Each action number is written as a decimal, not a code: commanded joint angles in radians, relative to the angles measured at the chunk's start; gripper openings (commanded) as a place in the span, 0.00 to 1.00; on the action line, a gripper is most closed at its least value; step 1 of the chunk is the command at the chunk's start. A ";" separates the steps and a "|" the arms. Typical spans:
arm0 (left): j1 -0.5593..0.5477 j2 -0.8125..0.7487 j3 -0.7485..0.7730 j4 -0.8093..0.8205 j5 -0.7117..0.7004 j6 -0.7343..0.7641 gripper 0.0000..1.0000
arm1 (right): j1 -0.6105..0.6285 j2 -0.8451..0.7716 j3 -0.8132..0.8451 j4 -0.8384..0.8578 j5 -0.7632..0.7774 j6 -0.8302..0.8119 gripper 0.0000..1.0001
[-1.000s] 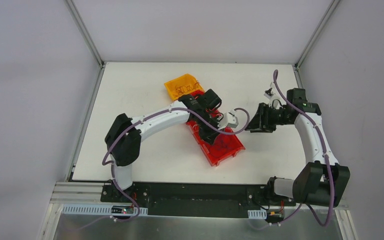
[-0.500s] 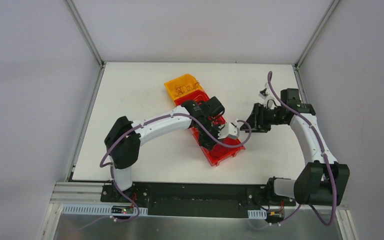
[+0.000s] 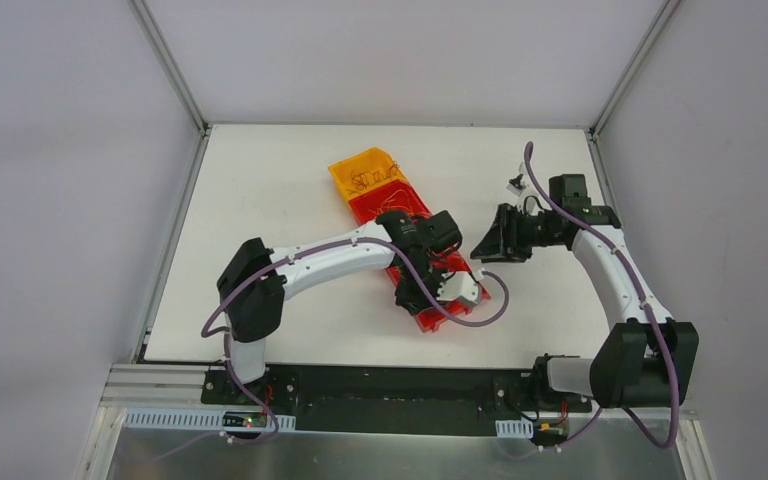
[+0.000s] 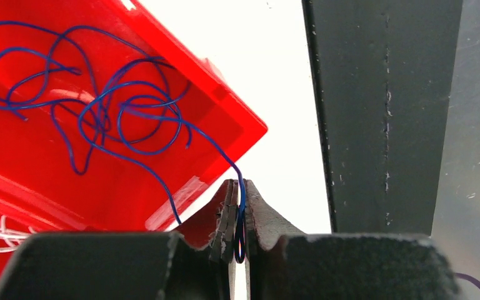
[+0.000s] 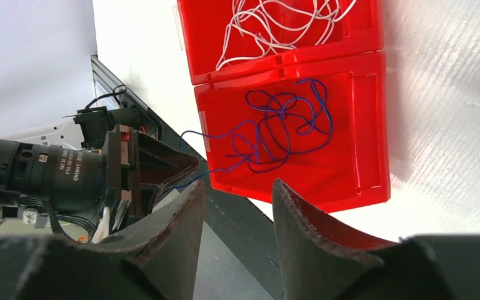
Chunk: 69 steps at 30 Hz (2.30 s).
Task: Untangle the cables
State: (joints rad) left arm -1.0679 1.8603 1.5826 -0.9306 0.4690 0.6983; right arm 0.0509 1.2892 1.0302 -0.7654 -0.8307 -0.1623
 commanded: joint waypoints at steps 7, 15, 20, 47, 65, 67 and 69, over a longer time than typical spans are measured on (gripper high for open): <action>0.082 0.024 0.182 -0.013 0.039 -0.127 0.35 | 0.015 -0.011 -0.016 0.019 -0.002 0.013 0.50; 0.197 -0.081 0.198 -0.013 0.121 -0.240 0.53 | 0.030 -0.049 0.021 -0.059 -0.010 -0.029 0.55; 0.408 -0.260 0.126 0.019 0.180 -0.364 0.64 | 0.203 -0.116 -0.009 -0.003 0.052 0.038 0.63; 0.790 -0.652 -0.207 0.108 0.147 -0.482 0.71 | 0.573 0.195 0.009 0.159 0.485 -0.036 0.00; 0.914 -0.636 -0.228 0.141 0.117 -0.626 0.99 | 0.593 0.185 0.050 0.105 0.496 -0.039 0.24; 0.947 -0.637 -0.226 0.141 0.140 -0.655 0.99 | 0.587 0.138 0.072 0.074 0.508 -0.036 0.35; 0.972 -0.640 -0.222 0.138 0.159 -0.680 0.99 | 0.571 0.095 0.098 0.039 0.509 -0.039 0.44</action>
State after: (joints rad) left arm -0.1394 1.2304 1.3590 -0.8051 0.5751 0.0967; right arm 0.6384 1.5032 1.0420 -0.6544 -0.3374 -0.2066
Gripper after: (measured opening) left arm 0.990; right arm 0.369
